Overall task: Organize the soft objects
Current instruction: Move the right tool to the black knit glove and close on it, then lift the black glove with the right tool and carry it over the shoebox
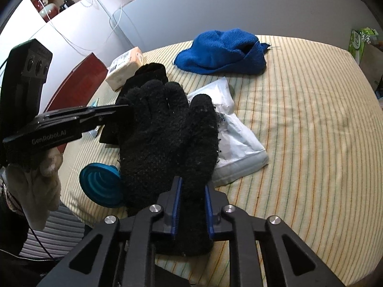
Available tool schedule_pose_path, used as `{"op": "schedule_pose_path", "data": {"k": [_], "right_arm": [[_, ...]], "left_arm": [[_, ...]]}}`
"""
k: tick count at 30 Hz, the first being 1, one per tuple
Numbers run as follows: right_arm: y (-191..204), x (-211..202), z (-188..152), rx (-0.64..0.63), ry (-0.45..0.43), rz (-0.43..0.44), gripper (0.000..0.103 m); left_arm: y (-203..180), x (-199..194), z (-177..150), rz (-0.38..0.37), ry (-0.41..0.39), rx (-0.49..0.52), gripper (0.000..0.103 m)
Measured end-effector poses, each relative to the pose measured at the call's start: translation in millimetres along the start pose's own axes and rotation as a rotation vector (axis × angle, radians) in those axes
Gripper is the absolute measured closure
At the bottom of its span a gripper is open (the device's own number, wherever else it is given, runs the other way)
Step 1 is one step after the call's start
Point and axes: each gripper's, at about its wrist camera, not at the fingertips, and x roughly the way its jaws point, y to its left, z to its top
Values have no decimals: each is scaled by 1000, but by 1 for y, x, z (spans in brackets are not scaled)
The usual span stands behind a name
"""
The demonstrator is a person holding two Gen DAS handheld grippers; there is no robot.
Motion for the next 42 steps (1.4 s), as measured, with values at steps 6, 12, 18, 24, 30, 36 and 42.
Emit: {"op": "schedule_pose_path", "data": {"k": [6,12,18,24,30,36,42], "right_arm": [[6,-1,0,-15,-13,-31,90],[10,-4,-2,-30,-24,-49,90],[15,-14,-1,-46,-54,-62,92],[17,-26,0,-53,-84,-81,92],[25,-55,8,-83,-150,-123,93],[31,-87,23,-88,-209,-132,93],[68,-107,49,-170,-250,-131,93]], "left_arm": [[9,0,-1,-2,-7,-34,96],[12,-1,-7,45,-13,-12,96],[11,-7,-5,33,-28,-6,96],[14,-10,-3,17,-37,-27,96],[0,-33,12,-8,-99,6,97],[-9,-60,27,-50,-176,16,97],[7,-102,30,-39,-266,0,97]]}}
